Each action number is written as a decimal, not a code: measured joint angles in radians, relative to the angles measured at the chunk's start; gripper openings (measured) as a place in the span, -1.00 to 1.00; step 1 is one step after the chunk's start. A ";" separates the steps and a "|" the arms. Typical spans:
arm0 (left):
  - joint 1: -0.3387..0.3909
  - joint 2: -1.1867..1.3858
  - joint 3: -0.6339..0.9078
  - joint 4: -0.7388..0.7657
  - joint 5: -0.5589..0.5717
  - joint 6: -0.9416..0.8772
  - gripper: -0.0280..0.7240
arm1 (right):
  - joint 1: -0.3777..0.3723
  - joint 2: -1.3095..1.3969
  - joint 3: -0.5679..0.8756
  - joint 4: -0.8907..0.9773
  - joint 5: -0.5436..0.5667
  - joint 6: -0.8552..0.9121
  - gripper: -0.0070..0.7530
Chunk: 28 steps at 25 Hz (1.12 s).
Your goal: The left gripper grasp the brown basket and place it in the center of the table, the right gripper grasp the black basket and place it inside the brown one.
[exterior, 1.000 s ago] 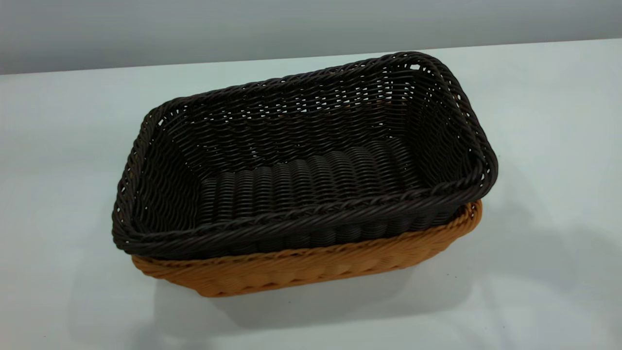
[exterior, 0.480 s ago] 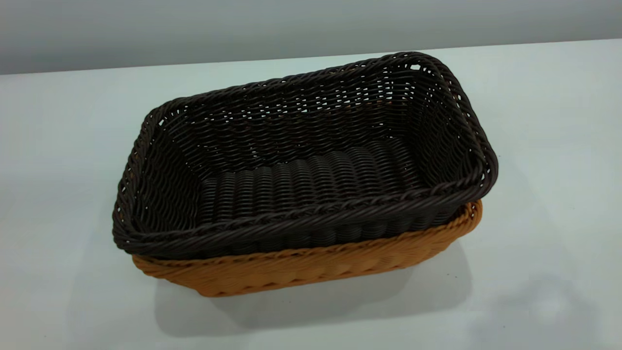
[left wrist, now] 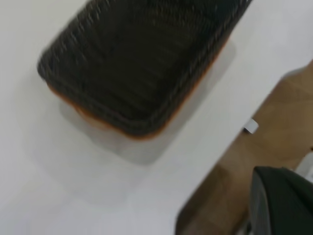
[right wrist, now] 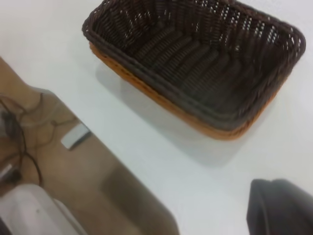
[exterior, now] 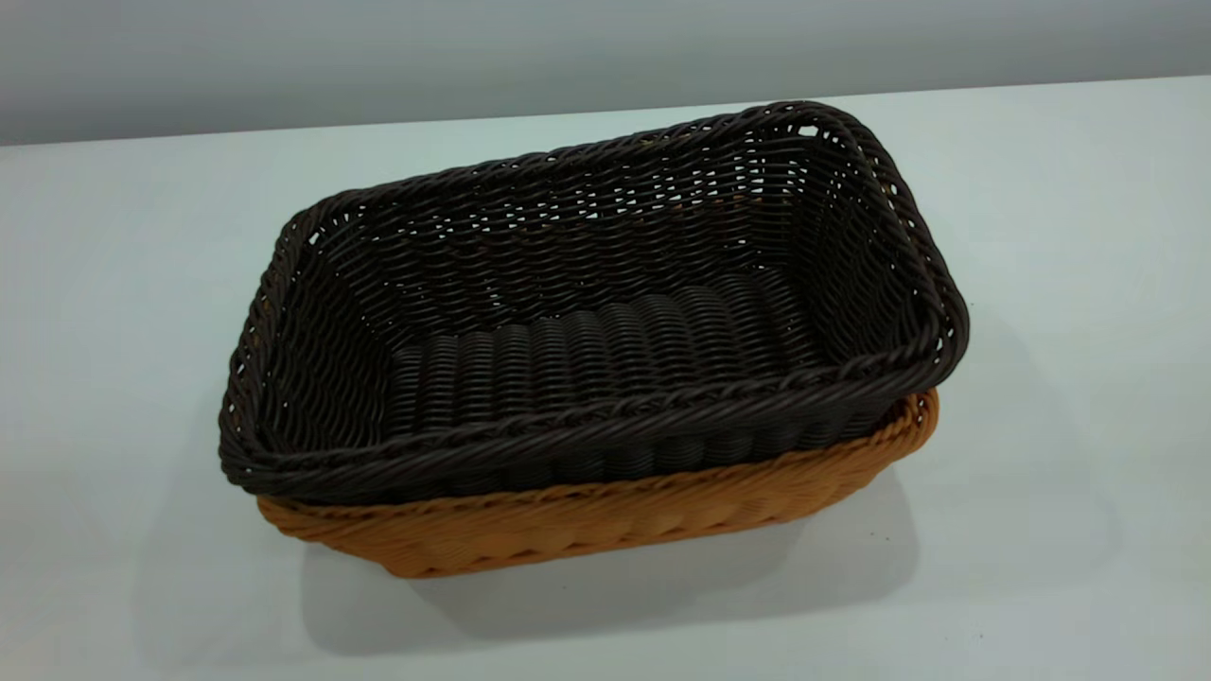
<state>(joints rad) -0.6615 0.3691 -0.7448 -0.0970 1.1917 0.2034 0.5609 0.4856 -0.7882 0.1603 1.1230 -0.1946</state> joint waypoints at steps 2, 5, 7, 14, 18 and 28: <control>0.000 -0.035 0.029 0.000 0.004 -0.026 -0.93 | -0.001 -0.084 0.052 -0.018 -0.001 0.032 -0.98; 0.000 -0.084 0.076 -0.005 0.004 -0.026 -0.93 | -0.001 -0.191 0.135 -0.043 -0.001 0.072 -0.98; 0.000 -0.116 0.103 -0.016 0.004 -0.026 -0.93 | -0.001 -0.252 0.191 -0.052 -0.007 0.081 -0.98; 0.000 -0.215 0.182 -0.033 0.022 -0.033 -0.93 | -0.002 -0.391 0.305 -0.060 -0.066 0.129 -0.98; 0.000 -0.246 0.193 -0.033 0.028 -0.052 -0.93 | -0.002 -0.393 0.305 -0.059 -0.069 0.129 -0.98; 0.000 -0.248 0.294 -0.025 -0.106 -0.051 -0.93 | -0.002 -0.392 0.304 -0.057 -0.065 0.126 -0.98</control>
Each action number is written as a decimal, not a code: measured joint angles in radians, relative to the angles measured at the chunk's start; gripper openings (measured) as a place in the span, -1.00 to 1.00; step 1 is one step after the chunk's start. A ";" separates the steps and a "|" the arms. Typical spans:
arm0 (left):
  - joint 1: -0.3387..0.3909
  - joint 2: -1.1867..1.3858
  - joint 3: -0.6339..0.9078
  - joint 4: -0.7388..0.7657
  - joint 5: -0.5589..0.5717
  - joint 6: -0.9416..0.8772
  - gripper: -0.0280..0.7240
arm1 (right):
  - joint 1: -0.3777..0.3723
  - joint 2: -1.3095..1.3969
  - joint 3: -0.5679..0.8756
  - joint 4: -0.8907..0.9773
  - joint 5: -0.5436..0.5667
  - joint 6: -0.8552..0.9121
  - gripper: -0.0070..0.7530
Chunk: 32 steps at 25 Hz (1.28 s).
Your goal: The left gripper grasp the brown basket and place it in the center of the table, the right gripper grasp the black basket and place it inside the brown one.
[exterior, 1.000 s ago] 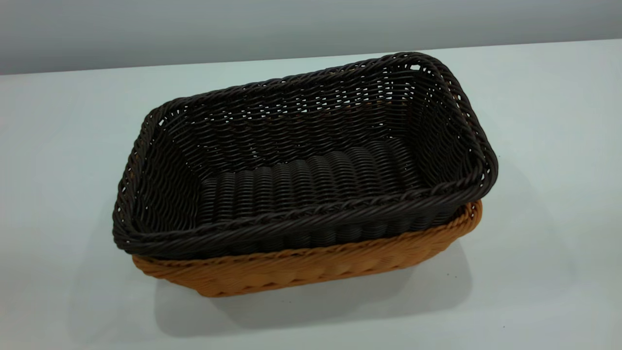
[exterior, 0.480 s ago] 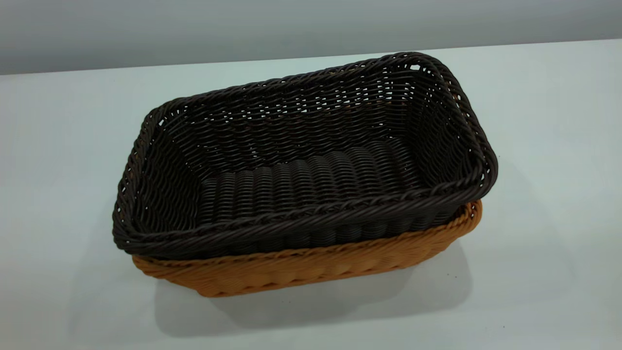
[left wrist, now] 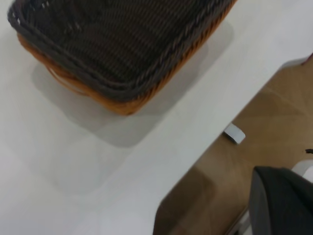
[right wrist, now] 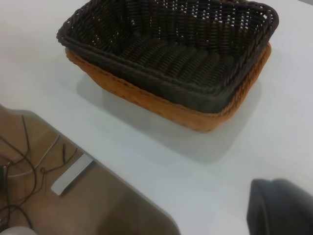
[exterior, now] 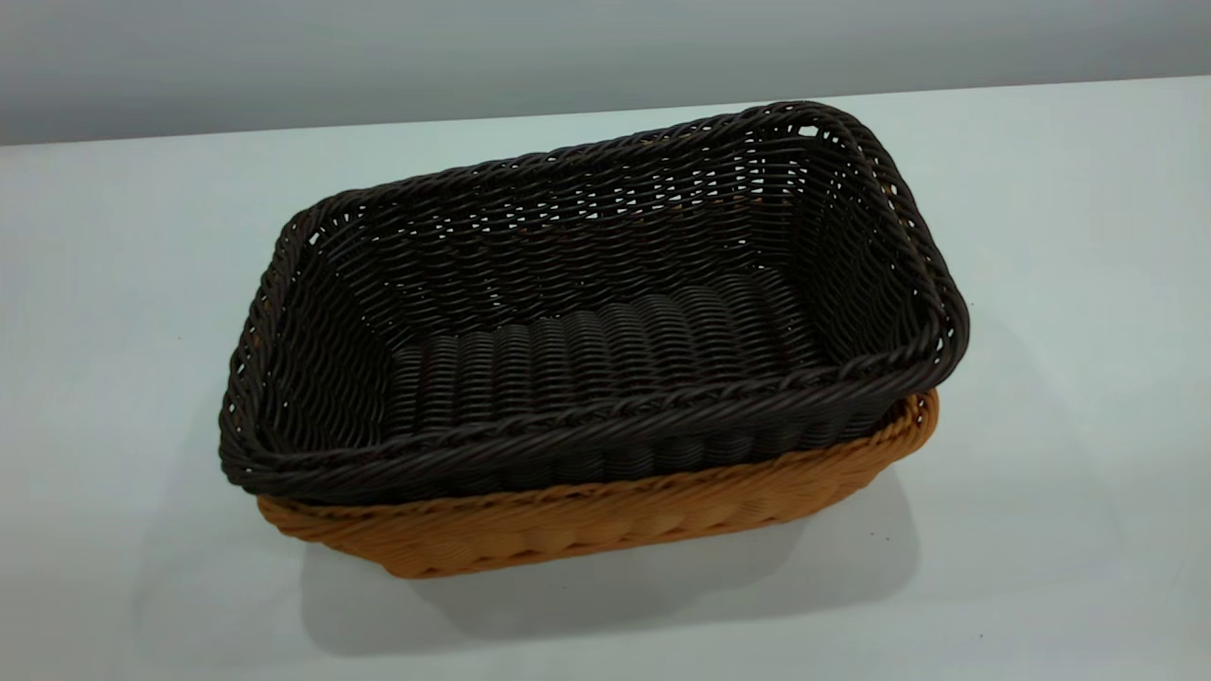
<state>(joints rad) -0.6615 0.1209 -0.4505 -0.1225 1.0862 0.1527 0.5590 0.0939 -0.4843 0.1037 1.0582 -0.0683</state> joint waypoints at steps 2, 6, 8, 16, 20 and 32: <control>0.000 0.000 0.000 0.000 -0.012 0.000 -0.93 | 0.000 0.000 0.000 0.000 0.000 0.000 -0.98; 0.000 0.000 0.000 0.000 -0.009 -0.005 -0.93 | 0.000 0.001 0.000 0.000 0.000 0.000 -0.98; 0.000 0.000 0.000 0.000 -0.007 -0.006 -0.93 | 0.000 0.001 0.000 0.000 0.000 0.000 -0.98; 0.000 0.000 -0.002 0.000 -0.004 -0.007 -0.93 | 0.000 0.001 0.000 0.000 0.000 0.000 -0.98; 0.008 0.000 -0.002 0.000 -0.004 -0.007 -0.93 | -0.037 0.002 0.000 0.014 0.000 0.000 -0.98; 0.450 0.000 -0.002 -0.001 -0.005 -0.004 -0.93 | -0.513 0.002 0.000 0.021 0.001 0.000 -0.98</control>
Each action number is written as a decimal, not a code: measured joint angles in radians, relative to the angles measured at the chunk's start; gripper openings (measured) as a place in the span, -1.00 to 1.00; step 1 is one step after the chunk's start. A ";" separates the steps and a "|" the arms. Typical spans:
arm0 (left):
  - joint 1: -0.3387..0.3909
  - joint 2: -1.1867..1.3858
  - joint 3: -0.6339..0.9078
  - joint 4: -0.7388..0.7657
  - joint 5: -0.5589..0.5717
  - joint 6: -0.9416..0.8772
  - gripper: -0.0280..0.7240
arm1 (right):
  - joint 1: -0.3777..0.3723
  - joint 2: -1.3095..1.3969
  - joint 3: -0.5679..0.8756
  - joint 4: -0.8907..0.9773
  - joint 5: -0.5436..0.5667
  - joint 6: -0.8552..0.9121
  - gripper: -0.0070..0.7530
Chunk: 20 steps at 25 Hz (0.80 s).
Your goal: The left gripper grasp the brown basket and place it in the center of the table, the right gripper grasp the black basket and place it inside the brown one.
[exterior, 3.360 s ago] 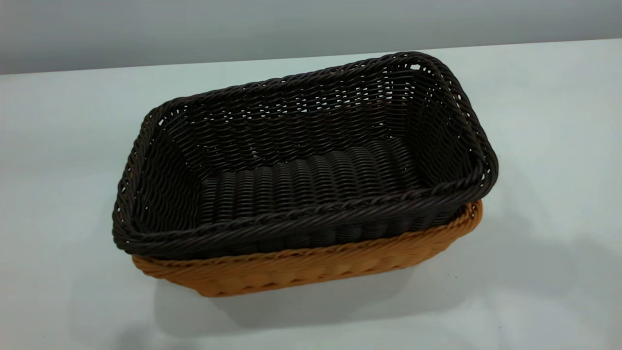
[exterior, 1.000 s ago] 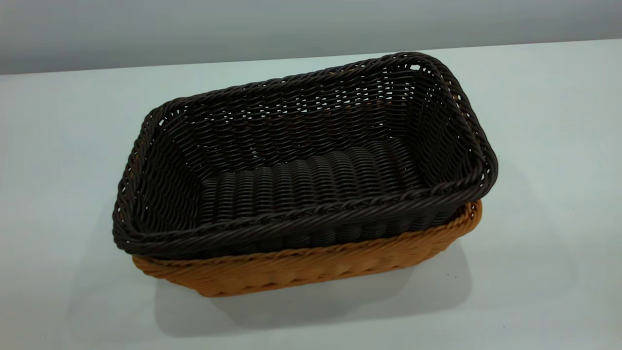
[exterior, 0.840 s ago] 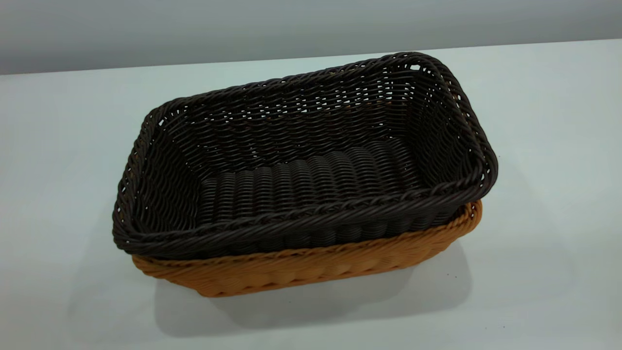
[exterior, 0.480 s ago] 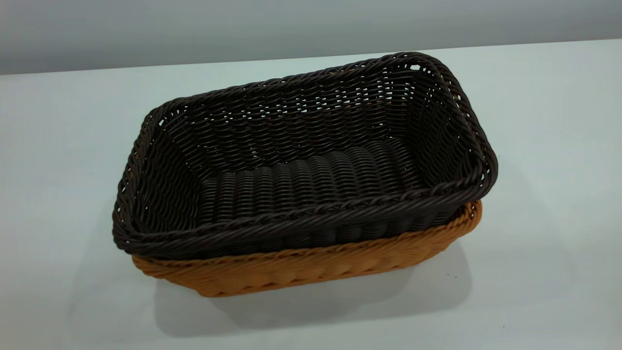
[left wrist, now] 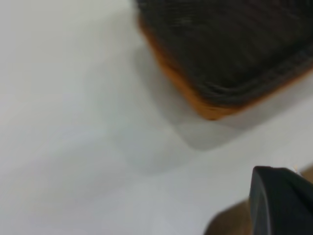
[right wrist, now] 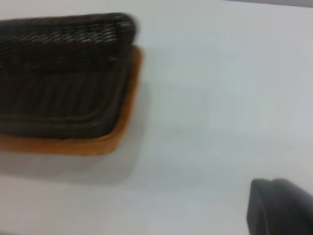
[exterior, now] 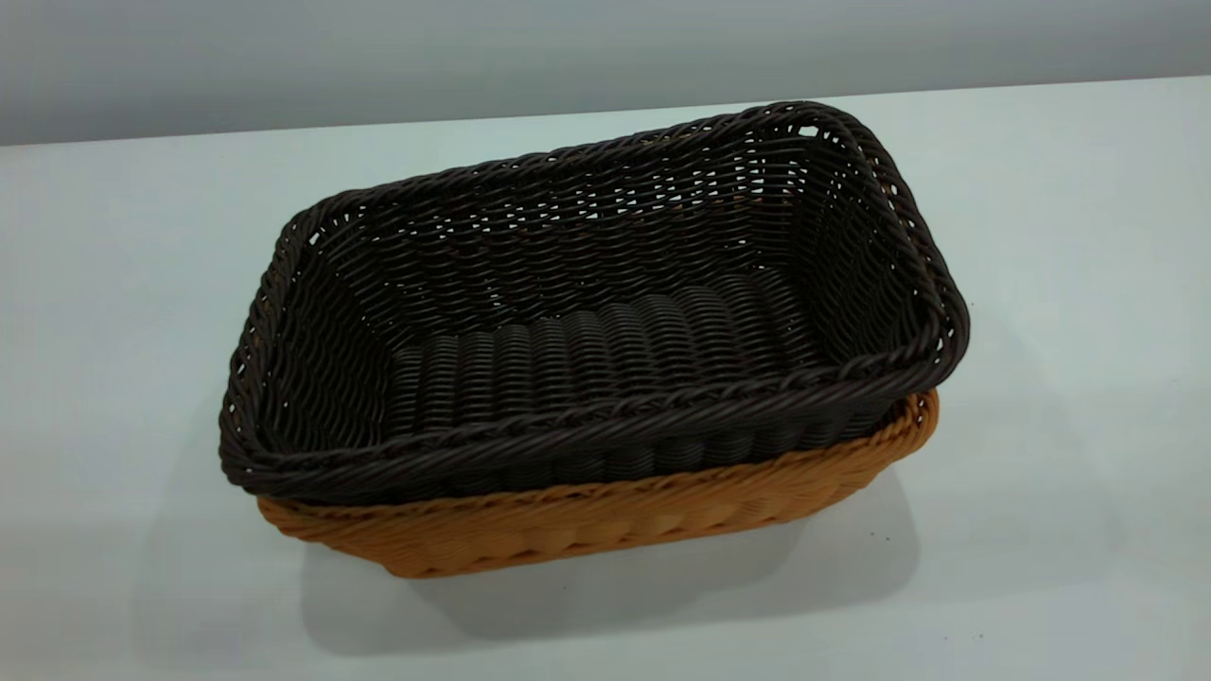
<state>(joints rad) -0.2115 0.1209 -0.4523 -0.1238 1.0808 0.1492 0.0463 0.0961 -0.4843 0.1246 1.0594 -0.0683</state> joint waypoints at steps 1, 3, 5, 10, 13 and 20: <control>0.038 0.000 0.000 0.000 0.000 0.000 -0.93 | -0.039 0.000 0.000 0.000 0.000 0.000 -0.98; 0.123 0.000 0.000 0.000 0.000 0.000 -0.93 | -0.109 0.000 0.000 0.000 0.000 0.000 -0.98; 0.183 -0.003 0.000 0.000 0.000 0.002 -0.93 | -0.158 -0.002 0.000 0.000 0.000 0.000 -0.98; 0.220 -0.059 0.000 0.000 0.000 0.001 -0.93 | -0.190 -0.071 0.000 0.000 0.000 0.000 -0.98; 0.220 -0.104 0.000 0.000 0.000 0.001 -0.93 | -0.189 -0.098 -0.001 0.001 0.000 0.000 -0.98; 0.218 -0.122 0.000 0.000 0.002 0.001 -0.93 | -0.197 -0.096 -0.001 0.001 0.002 0.000 -0.98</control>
